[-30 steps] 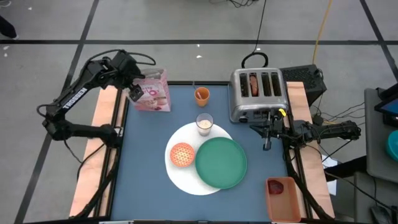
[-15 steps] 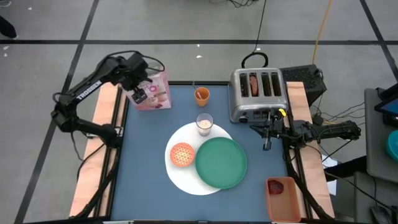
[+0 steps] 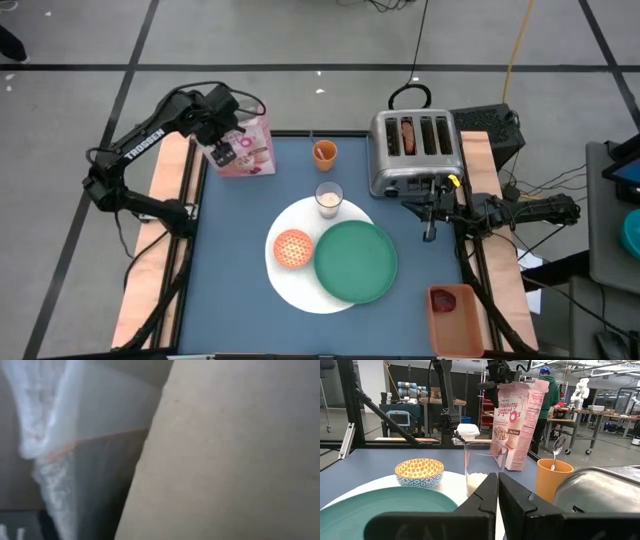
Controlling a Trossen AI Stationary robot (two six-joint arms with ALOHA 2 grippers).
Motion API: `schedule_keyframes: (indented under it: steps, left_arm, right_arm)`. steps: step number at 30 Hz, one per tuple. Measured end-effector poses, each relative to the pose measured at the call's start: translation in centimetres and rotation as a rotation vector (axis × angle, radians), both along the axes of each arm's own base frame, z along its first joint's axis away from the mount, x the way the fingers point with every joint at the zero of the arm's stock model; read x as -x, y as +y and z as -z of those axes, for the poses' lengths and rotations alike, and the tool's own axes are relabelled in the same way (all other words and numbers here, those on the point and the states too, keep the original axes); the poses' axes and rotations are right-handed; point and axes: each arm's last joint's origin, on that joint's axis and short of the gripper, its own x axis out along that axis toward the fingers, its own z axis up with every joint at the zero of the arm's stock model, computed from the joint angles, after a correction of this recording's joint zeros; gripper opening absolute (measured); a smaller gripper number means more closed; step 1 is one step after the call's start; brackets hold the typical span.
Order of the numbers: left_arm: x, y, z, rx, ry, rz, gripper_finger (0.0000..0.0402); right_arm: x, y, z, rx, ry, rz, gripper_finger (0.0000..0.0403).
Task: Arrange a breakfast setting
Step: Pour the cereal from the cereal box into the orange bowl
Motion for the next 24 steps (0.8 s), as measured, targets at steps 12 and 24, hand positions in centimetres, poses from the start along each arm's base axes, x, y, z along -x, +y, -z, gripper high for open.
schedule_keyframes:
  steps: [12, 24]
  left_arm:
    - [0.06, 0.01, -0.02, -0.012, 0.020, 0.014, 0.0146]
    - [0.03, 0.05, -0.10, -0.018, 0.019, 0.035, 0.0060]
  right_arm:
    - [0.00, 0.00, 0.00, 0.000, 0.000, 0.000, 0.0011]
    - [0.00, 0.00, 0.00, 0.000, 0.000, 0.000, 0.0011]
